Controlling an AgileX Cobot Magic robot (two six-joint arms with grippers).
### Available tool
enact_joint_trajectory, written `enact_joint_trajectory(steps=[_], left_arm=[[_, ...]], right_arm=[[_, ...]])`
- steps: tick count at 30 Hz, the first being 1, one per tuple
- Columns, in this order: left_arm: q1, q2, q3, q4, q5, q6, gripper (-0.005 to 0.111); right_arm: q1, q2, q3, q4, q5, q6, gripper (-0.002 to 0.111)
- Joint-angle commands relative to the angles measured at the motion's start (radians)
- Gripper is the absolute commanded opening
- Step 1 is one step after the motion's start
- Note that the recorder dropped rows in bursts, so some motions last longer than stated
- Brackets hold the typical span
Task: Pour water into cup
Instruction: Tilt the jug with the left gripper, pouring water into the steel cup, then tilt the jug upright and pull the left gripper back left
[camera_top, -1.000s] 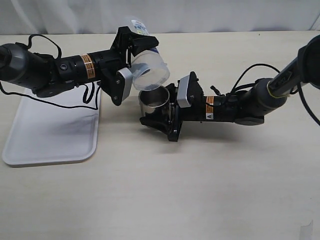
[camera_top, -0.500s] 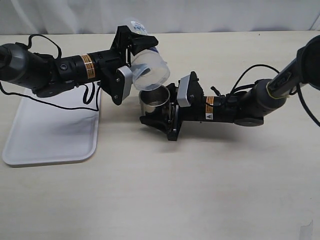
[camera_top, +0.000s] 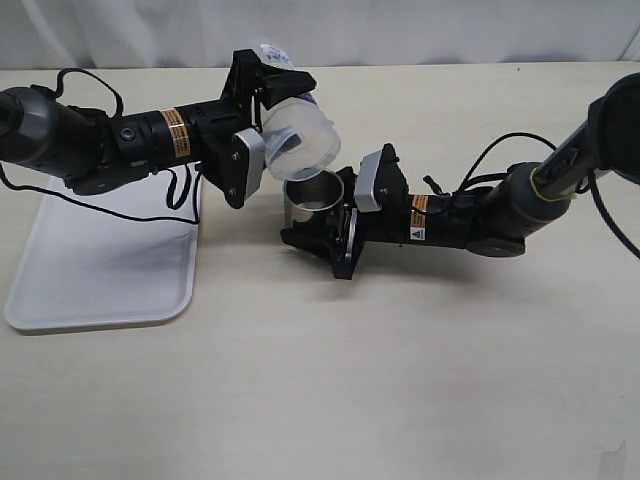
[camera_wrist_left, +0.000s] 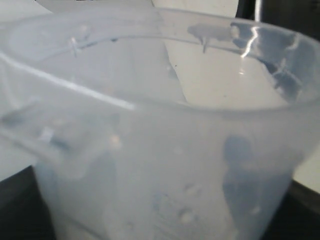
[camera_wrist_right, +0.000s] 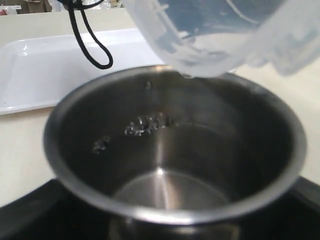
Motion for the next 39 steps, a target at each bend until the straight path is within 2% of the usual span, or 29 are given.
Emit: enact_joint_trajectory(steps=[1,8,16,27,32,36,39], left_arm=[[-0.002,-0.009,-0.004,-0.013,-0.006,-0.040,0.000],[-0.002,-0.009,-0.004,-0.013,-0.007,0.110,0.000],[-0.002,-0.009,-0.004,-0.013,-0.021,0.079,0.000],[-0.002,-0.009,-0.004,-0.025,-0.029,-0.500,0.000],[-0.002,-0.009,-0.004,-0.238,-0.029,-0.665,0.000],[-0.002,-0.009,-0.004,-0.491,-0.029,-0.806,0.000],[-0.002,-0.009,-0.004,-0.749,-0.029,-0.895,0.000]], right_arm=[[0.001,-0.003,-0.005,0.012,-0.039,-0.012,0.004],[0.001,-0.003,-0.005,0.012,-0.037,-0.013,0.004],[0.001,-0.003,-0.005,0.012,-0.034,-0.013,0.004],[0.001,-0.003,-0.005,0.012,-0.011,-0.040,0.004],[0.001,-0.003,-0.005,0.012,-0.011,-0.040,0.004],[0.001,-0.003,-0.005,0.012,-0.011,-0.040,0.004],[0.001,-0.003,-0.005,0.012,-0.011,-0.040,0.004]])
